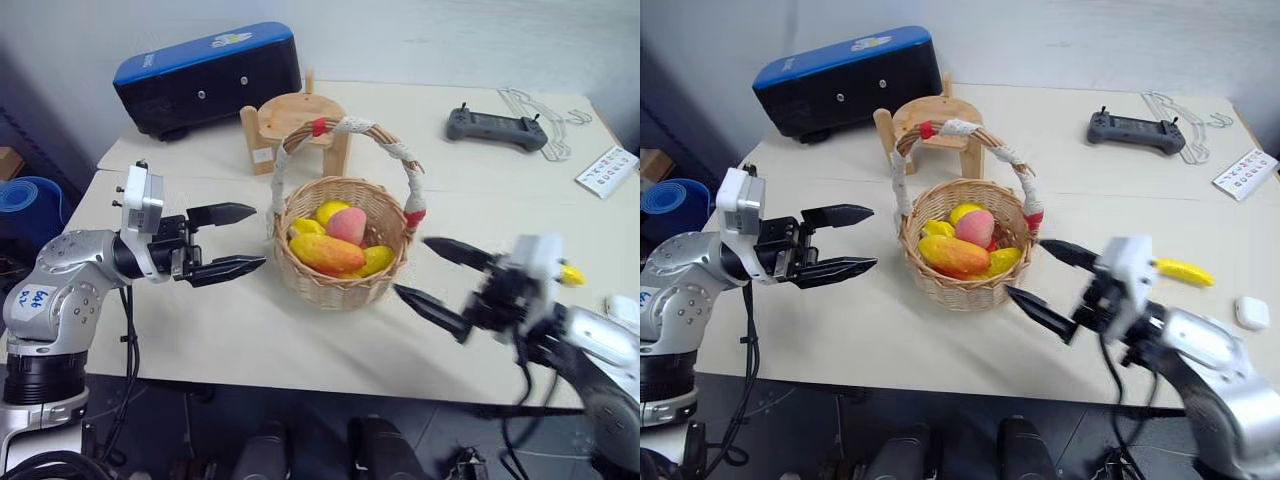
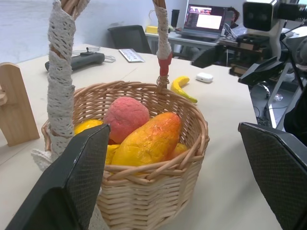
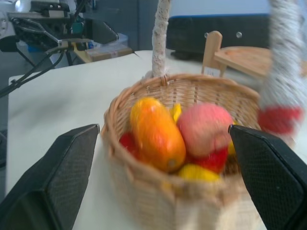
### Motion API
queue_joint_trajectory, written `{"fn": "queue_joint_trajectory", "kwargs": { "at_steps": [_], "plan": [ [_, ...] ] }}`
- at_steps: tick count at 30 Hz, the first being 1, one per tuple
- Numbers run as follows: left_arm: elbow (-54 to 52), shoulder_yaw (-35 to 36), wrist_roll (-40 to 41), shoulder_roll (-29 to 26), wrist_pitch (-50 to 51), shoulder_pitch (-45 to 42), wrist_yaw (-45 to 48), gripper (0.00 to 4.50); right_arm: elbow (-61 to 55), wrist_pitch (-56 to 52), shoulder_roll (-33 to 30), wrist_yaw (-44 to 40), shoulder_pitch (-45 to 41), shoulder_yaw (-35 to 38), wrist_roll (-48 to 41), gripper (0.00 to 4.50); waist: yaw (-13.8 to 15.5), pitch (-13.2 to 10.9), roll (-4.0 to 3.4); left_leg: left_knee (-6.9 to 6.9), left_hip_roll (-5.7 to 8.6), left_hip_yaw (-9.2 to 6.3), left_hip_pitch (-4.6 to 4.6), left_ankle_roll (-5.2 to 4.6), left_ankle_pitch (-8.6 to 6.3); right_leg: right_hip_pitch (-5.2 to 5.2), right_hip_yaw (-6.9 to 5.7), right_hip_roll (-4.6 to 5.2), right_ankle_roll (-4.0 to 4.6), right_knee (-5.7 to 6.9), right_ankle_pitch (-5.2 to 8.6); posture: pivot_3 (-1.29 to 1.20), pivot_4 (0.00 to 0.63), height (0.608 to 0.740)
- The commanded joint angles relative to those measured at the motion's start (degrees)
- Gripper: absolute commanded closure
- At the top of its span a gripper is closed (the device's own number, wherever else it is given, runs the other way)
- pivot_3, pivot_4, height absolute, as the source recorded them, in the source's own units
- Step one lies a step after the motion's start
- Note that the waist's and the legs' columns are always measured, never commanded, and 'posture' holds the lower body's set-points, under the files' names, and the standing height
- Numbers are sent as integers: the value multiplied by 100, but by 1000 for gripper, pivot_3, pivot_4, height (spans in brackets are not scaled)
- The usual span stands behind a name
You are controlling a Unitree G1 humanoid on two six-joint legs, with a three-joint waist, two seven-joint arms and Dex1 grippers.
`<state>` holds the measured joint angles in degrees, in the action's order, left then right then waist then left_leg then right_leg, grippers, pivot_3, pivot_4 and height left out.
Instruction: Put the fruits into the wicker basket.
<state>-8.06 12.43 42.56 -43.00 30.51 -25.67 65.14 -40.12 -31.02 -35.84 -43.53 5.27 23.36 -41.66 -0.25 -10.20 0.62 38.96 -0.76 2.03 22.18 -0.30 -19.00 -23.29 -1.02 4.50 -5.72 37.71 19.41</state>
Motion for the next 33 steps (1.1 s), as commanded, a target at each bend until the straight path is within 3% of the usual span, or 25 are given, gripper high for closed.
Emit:
{"fn": "queue_joint_trajectory", "kwargs": {
  "at_steps": [1,4,7,10,15,19,25,29,33],
  "plan": [
    [-68,7,111,-11,-23,-42,167,0,269,471,17,-282,704,1070,-40,54,12,0,0,1,2,3,-2,0,0,2,2,0,0,-2,0,0,150,740],
    [122,-212,-26,30,-89,-213,362,0,885,1363,466,-389,1577,1692,477,54,15,0,0,2,2,5,-16,-1,1,22,7,-2,0,-10,0,0,150,740],
    [295,-388,-154,112,-208,-378,461,0,1656,2631,881,-724,2525,1831,1328,54,36,0,-1,-14,6,5,-58,-4,-1,64,11,-4,-1,-41,1,0,150,740],
    [344,-454,-250,179,-321,-430,496,0,2417,3445,1241,-480,2814,2111,1595,54,-3,3,-6,-79,10,19,-104,-30,-12,105,32,-5,3,-106,4,0,150,740],
    [293,-489,-350,144,-423,-363,598,0,2964,3786,1404,-411,2971,2059,1552,54,-147,6,-10,-86,7,36,-112,6,9,93,50,-4,4,-87,4,0,150,740],
    [182,-462,-337,142,-400,-307,570,0,2289,2806,1147,-14,2527,1539,1149,54,-183,8,-15,-92,3,39,-125,12,13,91,56,-5,5,-72,4,0,150,740],
    [2,-358,-354,215,-581,-187,399,0,1705,-84,652,1980,908,896,494,54,-126,11,-19,-87,2,29,-120,19,17,81,56,2,6,-61,3,0,150,740],
    [-176,-277,-321,176,-577,28,340,0,1967,-1029,717,3123,-186,616,719,54,-36,11,-21,-91,4,1,-102,26,19,64,44,0,6,-46,4,0,150,740],
    [-349,-179,-242,155,-498,167,218,0,2044,-1675,800,3546,-914,172,779,54,-4,11,-21,-87,6,10,-92,23,18,58,48,-2,5,-47,3,0,150,740]
  ]
}}
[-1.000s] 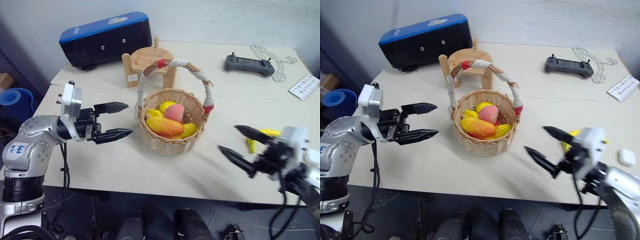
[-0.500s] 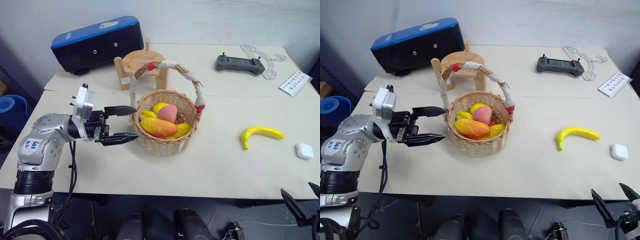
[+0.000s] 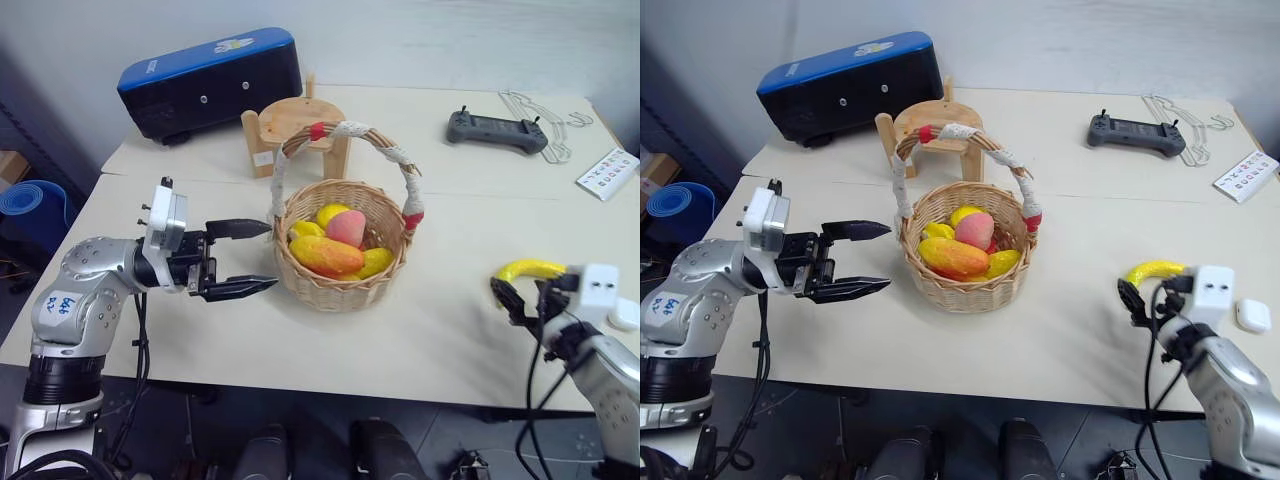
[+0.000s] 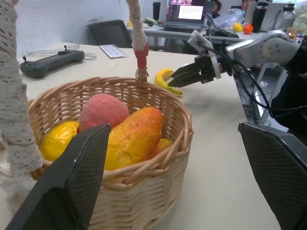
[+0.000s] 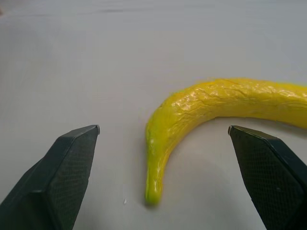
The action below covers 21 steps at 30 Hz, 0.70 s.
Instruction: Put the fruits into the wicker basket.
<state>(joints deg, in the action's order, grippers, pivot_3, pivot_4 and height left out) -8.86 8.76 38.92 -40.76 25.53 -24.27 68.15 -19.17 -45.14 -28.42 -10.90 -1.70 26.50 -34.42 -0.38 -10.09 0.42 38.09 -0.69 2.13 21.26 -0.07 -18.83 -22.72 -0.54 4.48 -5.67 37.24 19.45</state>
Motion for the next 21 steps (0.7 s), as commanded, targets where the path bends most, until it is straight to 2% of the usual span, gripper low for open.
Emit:
{"fn": "queue_joint_trajectory", "kwargs": {
  "at_steps": [1,7,11,14,21],
  "plan": [
    [-300,215,132,-78,11,47,-112,0,44,-335,96,465,-371,-236,200,54,14,0,0,2,0,0,-1,0,0,1,-1,0,0,0,0,0,150,740],
    [-460,311,194,-68,98,173,-262,0,606,-423,270,1087,-1083,-610,836,54,-6,0,0,3,1,3,-1,-2,0,2,0,-3,0,5,0,0,150,740],
    [-526,313,215,-28,124,202,-315,0,1112,-379,401,1332,-1483,-595,1119,54,-28,0,0,4,0,3,-1,-2,0,1,0,-4,0,18,0,0,150,740],
    [-526,328,220,-24,119,213,-350,0,1483,-226,396,1334,-1647,-498,1263,703,-40,0,0,4,0,3,-1,-3,0,2,0,-4,0,20,0,0,150,740],
    [-596,364,267,-60,119,294,-396,0,1377,-321,10,641,-1599,-417,1081,3197,-44,0,0,1,0,3,0,-5,0,4,0,-4,0,20,0,0,150,740]
  ]
}}
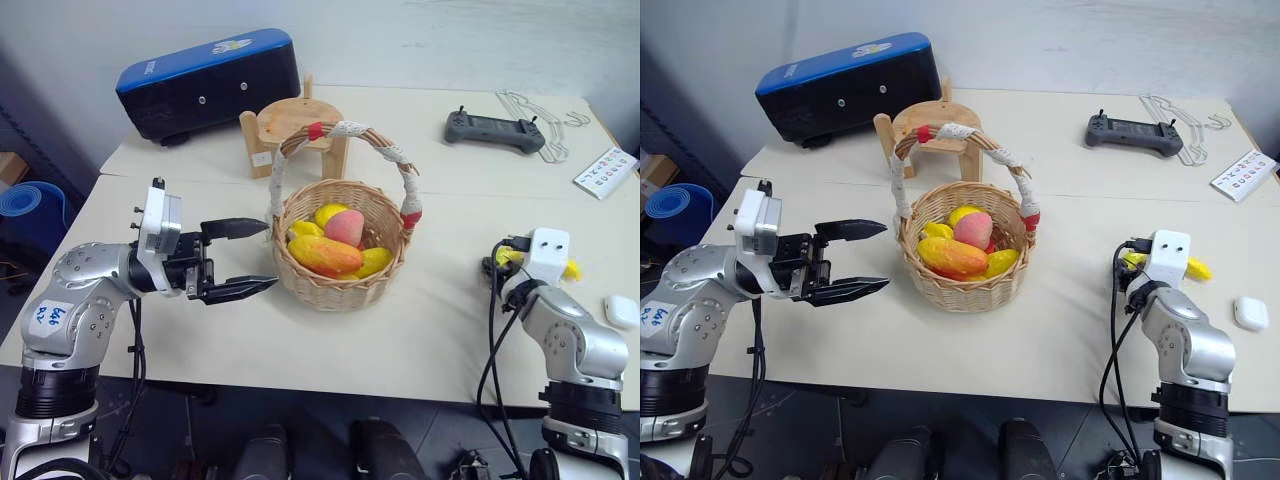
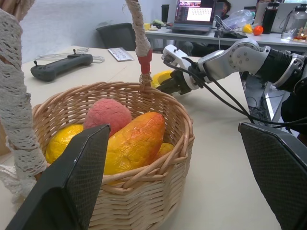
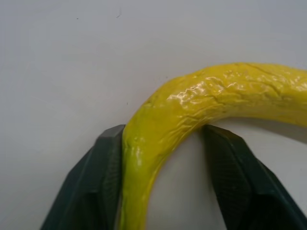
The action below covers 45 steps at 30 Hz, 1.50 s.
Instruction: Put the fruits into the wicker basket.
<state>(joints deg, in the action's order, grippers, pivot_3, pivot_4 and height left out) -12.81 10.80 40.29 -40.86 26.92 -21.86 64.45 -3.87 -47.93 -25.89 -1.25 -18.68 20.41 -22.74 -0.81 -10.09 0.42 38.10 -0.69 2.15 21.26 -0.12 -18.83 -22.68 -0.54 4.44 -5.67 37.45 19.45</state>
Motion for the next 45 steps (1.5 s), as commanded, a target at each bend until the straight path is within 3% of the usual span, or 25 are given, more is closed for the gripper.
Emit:
{"fn": "queue_joint_trajectory", "kwargs": {
  "at_steps": [1,3,7,10,13,16,19,24,27,32,34,37,40,45],
  "plan": [
    [-207,162,134,-53,-17,60,-31,0,-224,-44,-356,-540,191,189,-143,3516,1,0,0,0,0,0,0,-1,0,0,0,0,0,-1,0,0,150,740],
    [-201,162,138,-58,-13,59,-36,0,-375,148,-579,-1096,388,212,-288,4005,6,0,0,-2,0,-1,0,-2,-1,0,-1,0,0,-1,0,0,150,740],
    [-175,167,146,-71,4,45,-30,0,-710,881,-1077,-2559,830,297,-640,4015,5,-1,1,-3,0,1,1,-4,-3,2,0,-2,-1,-5,0,0,150,740],
    [-157,193,168,-82,30,77,-13,0,-1031,2398,-1594,-4394,1508,412,-698,4015,1,-1,-1,-3,-1,2,-1,-7,-4,5,0,-5,-1,-21,0,0,150,740],
    [-121,233,197,-147,72,144,74,0,-1594,2450,-1880,-5911,2092,937,-1858,4015,0,-3,2,-6,-8,0,-4,-7,-4,17,-2,-16,-2,-53,0,0,150,740],
    [-32,292,217,-201,82,179,145,0,-2104,1977,-2294,-6545,2540,1264,-2582,4015,-2,-4,4,-4,-11,-1,-8,-7,-4,24,-1,-13,-3,-52,-1,0,150,740],
    [83,289,181,-233,64,169,232,0,-2615,1929,-2661,-7179,3048,1288,-2710,4015,21,-6,9,-1,-11,-3,-11,-9,-5,29,-2,-7,-3,-58,-1,0,150,740],
    [233,211,127,-250,42,97,310,0,-3356,2075,-2728,-7766,3676,1241,-2847,4015,70,-8,13,0,-8,-4,-10,-10,-6,31,-2,-4,-3,-64,-1,0,150,740],
    [246,215,134,-257,75,110,311,0,-3709,2157,-2622,-7505,3326,762,-2929,4015,65,-8,14,0,-8,-5,-10,-10,-6,32,-2,-2,-3,-67,-1,0,150,740],
    [147,231,148,-232,98,168,207,0,-3700,1688,-2003,-6025,1182,-656,-3316,4015,-73,-13,25,0,-7,-4,-15,1,1,28,-4,3,3,-64,0,0,150,740],
    [101,232,153,-211,107,175,147,0,-3618,1478,-1746,-5563,717,-977,-3433,4015,-74,-13,24,-3,-8,-10,-11,4,2,20,-9,4,4,-56,0,0,150,740],
    [13,202,160,-154,121,184,38,0,-3229,1214,-1606,-5369,-15,-1755,-2919,4015,-67,-13,24,-4,-9,-20,-7,6,0,15,-23,7,3,-50,-1,0,150,740],
    [-84,199,179,-105,106,200,-37,0,-2775,673,-1345,-4669,-837,-2438,-2439,4015,-76,-13,24,-2,-6,-20,3,0,-4,13,-28,14,1,-60,-2,0,150,740],
    [-202,306,211,-120,118,268,-119,0,-2207,414,-675,-3882,-1591,-2894,-1803,4015,-80,-13,24,-3,-8,-21,4,4,-2,5,-37,14,1,-50,-2,0,150,740]
  ]
}}
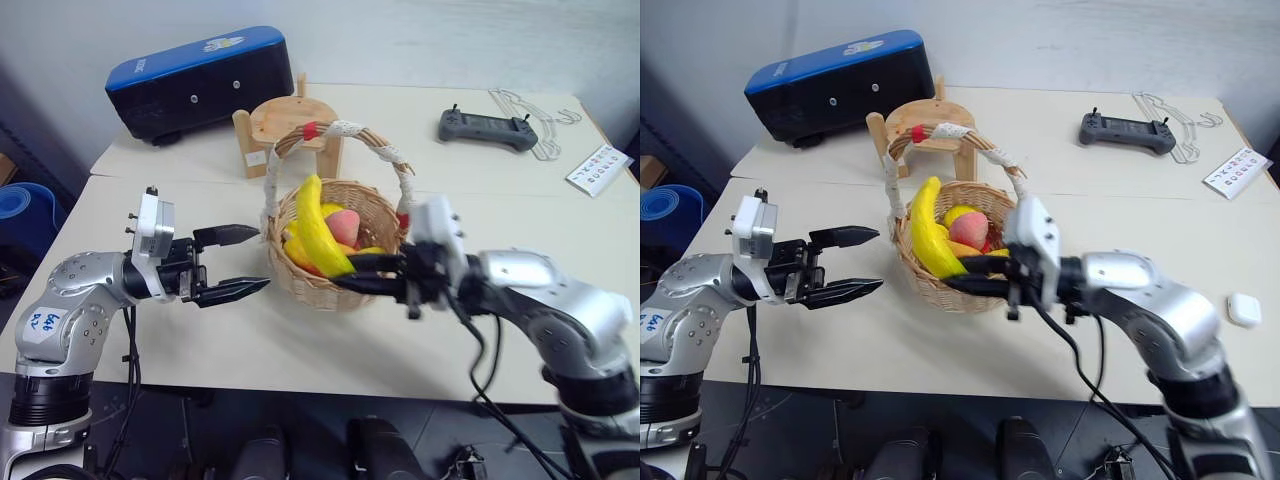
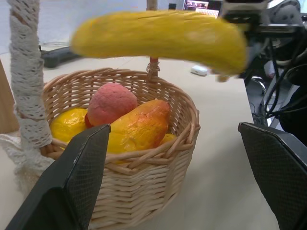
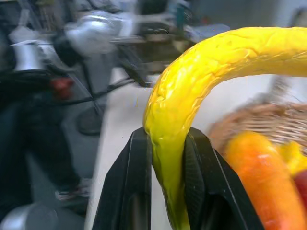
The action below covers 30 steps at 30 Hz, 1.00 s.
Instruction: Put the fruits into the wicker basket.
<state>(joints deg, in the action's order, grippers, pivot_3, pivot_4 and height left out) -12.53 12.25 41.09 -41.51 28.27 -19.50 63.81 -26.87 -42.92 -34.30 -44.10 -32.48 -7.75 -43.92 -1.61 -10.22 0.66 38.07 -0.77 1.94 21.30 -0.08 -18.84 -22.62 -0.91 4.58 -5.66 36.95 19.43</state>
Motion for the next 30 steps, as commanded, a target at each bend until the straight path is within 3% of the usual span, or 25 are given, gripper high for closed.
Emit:
{"fn": "queue_joint_trajectory", "kwargs": {
  "at_steps": [1,4,9,16,21,25,30],
  "plan": [
    [-261,184,139,-53,-9,60,-80,0,138,-184,259,590,-244,-76,373,4015,2,0,0,0,0,-1,0,0,0,0,-1,0,0,1,0,0,150,740],
    [-313,215,150,-49,2,102,-132,0,219,-268,561,906,-275,-50,505,4015,2,0,0,0,1,-1,3,-1,-1,0,-3,2,0,0,0,0,150,740],
    [-362,238,167,-63,5,134,-170,0,187,-236,702,984,-158,-74,731,2459,1,0,0,0,1,0,4,-2,-1,0,-4,1,0,0,0,0,150,740],
    [-434,309,198,-90,48,222,-186,0,-219,323,19,-181,509,613,379,28,13,0,0,-1,1,0,5,-6,-4,2,-5,0,0,-2,0,0,150,740],
    [-448,363,209,-115,42,285,-191,0,-515,443,-531,-943,1365,1478,-287,28,12,0,0,-3,1,-1,5,-10,-6,8,-7,0,-1,-8,-1,0,150,740],
    [-462,444,221,-136,44,378,-189,0,248,974,-1086,-1553,2218,2291,39,28,14,0,1,-3,1,1,-5,-11,-6,22,-5,1,-1,-18,-1,0,150,740],
    [-483,564,472,-198,249,404,-243,0,1789,2212,-1094,-1855,1403,2247,815,28,-50,-3,-3,-2,1,28,-11,-11,-3,22,7,-2,3,-34,1,0,150,740]
  ]
}}
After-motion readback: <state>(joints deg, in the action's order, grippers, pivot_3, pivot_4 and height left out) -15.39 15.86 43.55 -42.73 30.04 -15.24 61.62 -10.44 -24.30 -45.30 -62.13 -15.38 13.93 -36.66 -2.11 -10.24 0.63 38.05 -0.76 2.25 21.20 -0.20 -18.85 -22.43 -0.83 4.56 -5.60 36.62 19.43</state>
